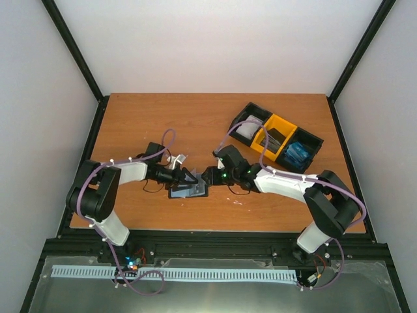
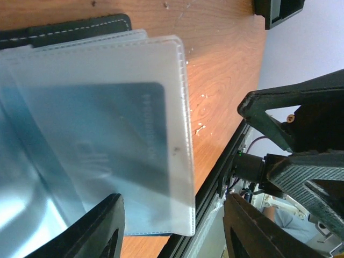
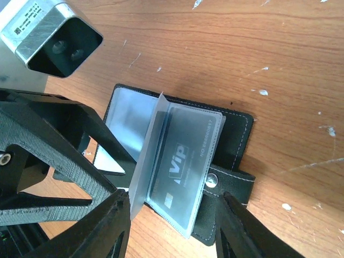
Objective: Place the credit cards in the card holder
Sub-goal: Turn over the card slot at the center of the board.
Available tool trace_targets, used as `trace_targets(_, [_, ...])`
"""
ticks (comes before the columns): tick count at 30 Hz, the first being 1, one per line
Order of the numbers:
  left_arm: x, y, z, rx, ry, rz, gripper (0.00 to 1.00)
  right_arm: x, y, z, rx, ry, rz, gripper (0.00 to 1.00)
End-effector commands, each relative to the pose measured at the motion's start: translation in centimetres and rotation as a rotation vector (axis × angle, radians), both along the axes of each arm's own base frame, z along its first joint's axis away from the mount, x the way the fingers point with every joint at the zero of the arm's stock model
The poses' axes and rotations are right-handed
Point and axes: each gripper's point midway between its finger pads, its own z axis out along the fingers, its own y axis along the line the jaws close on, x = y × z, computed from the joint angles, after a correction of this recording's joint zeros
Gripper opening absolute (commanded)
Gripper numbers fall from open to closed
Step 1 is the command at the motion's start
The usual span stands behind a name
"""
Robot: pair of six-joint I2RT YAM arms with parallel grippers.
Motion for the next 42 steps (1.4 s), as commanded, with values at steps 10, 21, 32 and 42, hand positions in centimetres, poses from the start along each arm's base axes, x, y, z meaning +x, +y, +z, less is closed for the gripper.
trace_targets(10, [1.8,-0.6,2.9,-0.029,-0.152,-0.003,0.56,0.4,-1.3,1.6,-0.041,-0.047,-0.046,0.43])
trace_targets(21, [2.0,-1.2,-0.3,0.017,-0.066,-0.018,0.47,0.2,-1.4,1.1,-0.061,-0.034,-0.044,0.43])
trace_targets(32, [2.6,-1.2,-0.4,0.107,-0.090,-0.032,0.46,0.3,-1.2,0.9,-0.087,-0.031,-0.037,0.43])
trace_targets(42, [7.1,4.1,4.9,0.279,-0.320,0.230,0.63,1.5,-3.1,1.3,-0.219,-0.076,-0.084,0.47])
